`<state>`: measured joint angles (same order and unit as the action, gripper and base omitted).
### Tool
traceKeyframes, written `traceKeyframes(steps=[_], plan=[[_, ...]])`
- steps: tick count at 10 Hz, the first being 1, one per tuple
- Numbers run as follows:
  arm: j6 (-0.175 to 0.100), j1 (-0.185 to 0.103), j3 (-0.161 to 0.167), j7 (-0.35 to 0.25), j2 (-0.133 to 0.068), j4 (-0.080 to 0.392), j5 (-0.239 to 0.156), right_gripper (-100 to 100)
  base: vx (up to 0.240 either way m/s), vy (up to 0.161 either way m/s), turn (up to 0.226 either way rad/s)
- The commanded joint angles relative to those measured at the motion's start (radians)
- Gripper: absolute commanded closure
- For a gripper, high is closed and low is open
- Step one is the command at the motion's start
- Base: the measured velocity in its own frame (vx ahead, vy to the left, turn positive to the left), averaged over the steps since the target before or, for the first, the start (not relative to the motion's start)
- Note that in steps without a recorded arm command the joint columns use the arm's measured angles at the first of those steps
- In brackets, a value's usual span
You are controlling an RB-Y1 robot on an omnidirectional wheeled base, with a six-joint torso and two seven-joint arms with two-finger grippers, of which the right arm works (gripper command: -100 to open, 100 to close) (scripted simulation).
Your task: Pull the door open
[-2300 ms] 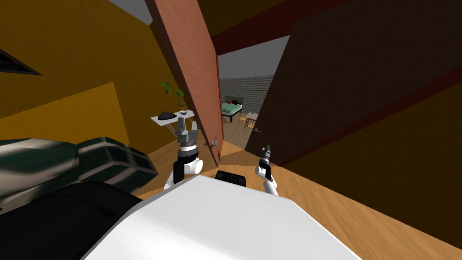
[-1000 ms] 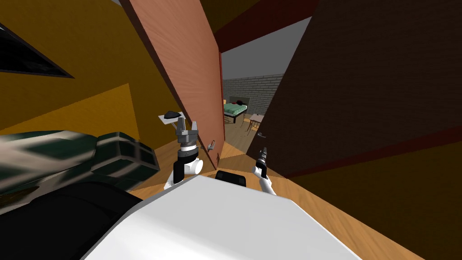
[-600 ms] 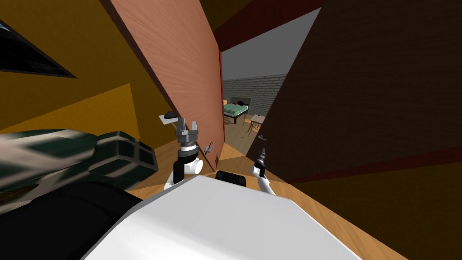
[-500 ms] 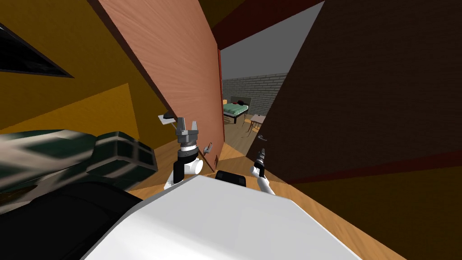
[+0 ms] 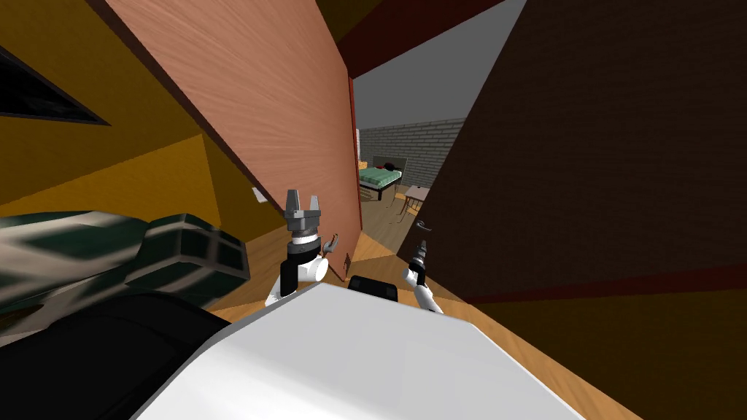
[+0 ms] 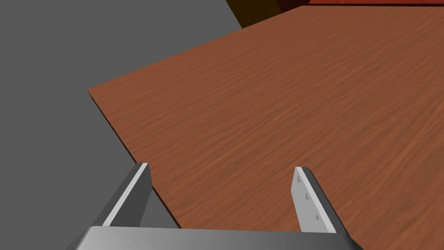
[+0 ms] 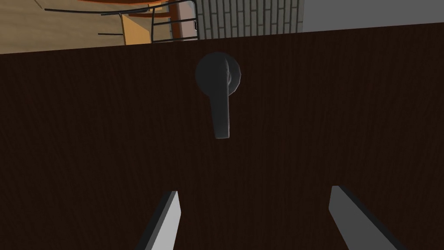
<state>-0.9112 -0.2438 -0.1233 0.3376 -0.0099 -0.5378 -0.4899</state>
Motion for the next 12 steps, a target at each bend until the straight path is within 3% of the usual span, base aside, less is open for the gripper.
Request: traceKeyframes(steps=[1,4,5,8,10,12], plan=[[-0.010,-0.014,-0.002,0.005,0.006,0.031,-0.008,-100,0.100,-0.049,-0.004],[-0.019,-0.031,-0.004,0.017,0.018,0.071,-0.020,-100,0.153,-0.048,-0.011],[-0.017,-0.024,-0.003,0.014,0.016,0.058,-0.017,-100,0.074,-0.024,0.002],[-0.027,-0.027,0.003,0.000,-0.022,0.053,-0.017,-100,-0.065,-0.025,-0.217],[-0.027,-0.027,0.003,0.000,-0.022,0.053,-0.017,-100,-0.025,0.004,-0.059],[-0.033,-0.030,0.010,-0.021,-0.050,0.053,-0.013,-100,0.026,0.033,-0.232]])
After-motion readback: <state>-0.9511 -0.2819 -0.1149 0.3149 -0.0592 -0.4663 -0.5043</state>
